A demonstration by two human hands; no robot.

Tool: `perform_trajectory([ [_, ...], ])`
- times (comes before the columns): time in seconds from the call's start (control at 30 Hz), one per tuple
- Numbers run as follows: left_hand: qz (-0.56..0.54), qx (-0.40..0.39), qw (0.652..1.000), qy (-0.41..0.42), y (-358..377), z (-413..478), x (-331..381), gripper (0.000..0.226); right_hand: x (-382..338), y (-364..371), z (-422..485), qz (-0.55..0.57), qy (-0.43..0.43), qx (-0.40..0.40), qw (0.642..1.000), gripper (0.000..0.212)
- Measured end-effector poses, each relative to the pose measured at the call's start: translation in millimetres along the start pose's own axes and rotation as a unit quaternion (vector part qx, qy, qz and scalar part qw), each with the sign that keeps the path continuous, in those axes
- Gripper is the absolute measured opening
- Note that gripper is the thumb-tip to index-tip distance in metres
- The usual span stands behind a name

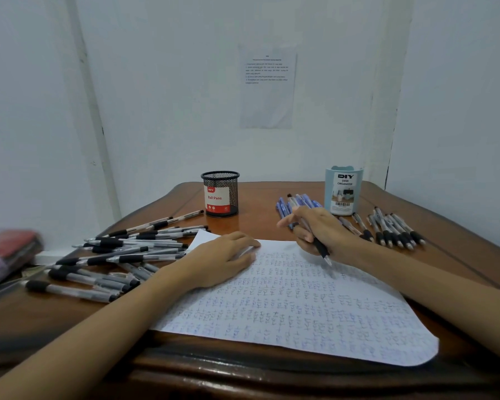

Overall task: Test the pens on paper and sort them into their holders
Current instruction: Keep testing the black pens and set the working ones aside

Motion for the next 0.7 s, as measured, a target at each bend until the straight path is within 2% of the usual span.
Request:
perform_trajectory([
  [0.1, 0.001, 0.0, 1.0, 0.0, 0.2, 0.1, -0.4, 0.042, 2.0, 0.3, 0.1, -0.073, -0.003, 0.006, 0.997, 0.038],
  [0.3, 0.004, 0.005, 1.0, 0.004, 0.5, 0.6, -0.7, 0.041, -3.7, -50.5, 5.6, -0.257, 0.052, 0.126, 0.957, 0.012],
  [0.37, 0.006, 0.013, 1.0, 0.005, -0.6, 0.4, -0.4, 0.04, -9.0, -73.6, 5.6, -0.352, 0.05, 0.178, 0.918, 0.015],
  [0.47, 0.017, 0.024, 0.999, 0.013, -3.2, 0.2, 2.1, 0.039, -16.7, -95.8, -0.4, -0.492, 0.035, 0.251, 0.833, 0.025],
  [0.6, 0.024, 0.031, 0.999, 0.018, -5.8, 0.2, 5.2, 0.037, -14.3, -106.0, -0.5, -0.559, 0.054, 0.279, 0.779, 0.026],
  [0.7, 0.028, 0.027, 0.999, 0.016, -7.6, -1.9, 7.0, 0.037, -26.1, -88.4, -2.8, -0.611, -0.019, 0.307, 0.73, 0.035],
])
Point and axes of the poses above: each hand's wrist, its own z-axis towards the middle knuckle, its own y-axis out of the palm, x = y × z, the point moved 8 cm from there along z, towards the middle knuckle, and after that the axes turned 9 degrees about y, right-handed, at the moved point
